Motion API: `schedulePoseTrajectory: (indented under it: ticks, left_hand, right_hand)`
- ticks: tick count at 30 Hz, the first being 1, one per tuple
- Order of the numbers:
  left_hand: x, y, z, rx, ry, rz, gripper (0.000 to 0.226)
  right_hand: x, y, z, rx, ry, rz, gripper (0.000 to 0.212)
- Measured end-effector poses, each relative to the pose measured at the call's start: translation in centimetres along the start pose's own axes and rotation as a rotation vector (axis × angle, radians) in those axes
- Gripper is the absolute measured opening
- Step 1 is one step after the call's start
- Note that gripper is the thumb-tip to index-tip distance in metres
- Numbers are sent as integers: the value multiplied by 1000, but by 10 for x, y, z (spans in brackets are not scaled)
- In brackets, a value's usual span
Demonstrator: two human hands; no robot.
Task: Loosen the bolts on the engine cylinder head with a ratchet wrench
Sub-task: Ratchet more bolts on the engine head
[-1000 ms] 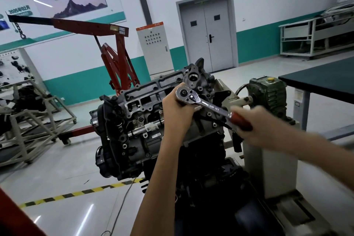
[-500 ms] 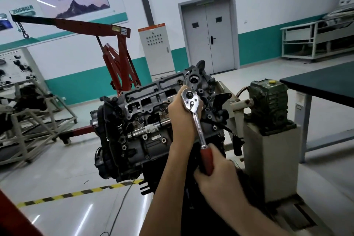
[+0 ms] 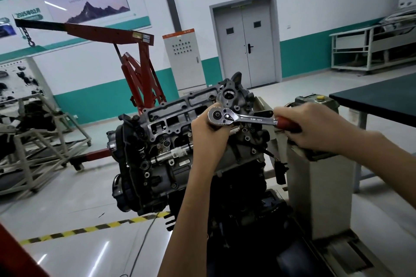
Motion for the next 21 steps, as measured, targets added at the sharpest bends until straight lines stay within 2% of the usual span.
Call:
schedulePoseTrajectory:
  ticks: [3, 6, 7, 9, 11, 13, 15, 17, 18, 21]
  left_hand:
    - [2, 0, 0, 19, 20, -36, 40]
    - [6, 5, 0, -36, -5, -31, 43]
    - [5, 8, 1, -51, -6, -19, 36]
    - [4, 11, 4, -62, 10, 0, 7]
    - [3, 11, 4, -70, 9, 64, 9]
    - [4, 7, 1, -47, -16, 47, 31]
    - [4, 4, -2, -11, -28, -21, 41]
    - [4, 3, -2, 19, -35, -45, 43]
    - [4, 3, -2, 25, -35, -47, 44]
    - [2, 2, -3, 47, -12, -19, 30]
  right_hand:
    - [26, 39, 25, 15, 151, -275, 28]
    - [80, 68, 41, -112, 246, -662, 26]
    - [99, 77, 42, -159, 283, -768, 30]
    - [131, 92, 39, -200, 319, -962, 28]
    - [141, 97, 36, -190, 309, -1013, 24]
    - [124, 89, 37, -170, 271, -909, 29]
    - [90, 70, 39, -87, 185, -718, 35]
    - [48, 45, 35, 44, 96, -489, 41]
    - [27, 33, 28, 94, 64, -338, 37]
    - [-6, -9, -1, 63, -32, 24, 20]
Point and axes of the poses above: each hand's wrist, its own z-axis away from the middle knuckle, its own y-axis out of the palm, x = y × z, the point moved 3 cm from there along -z, towards the middle knuckle, and after that the axes turned 9 degrees about x, right-handed, at the moved point
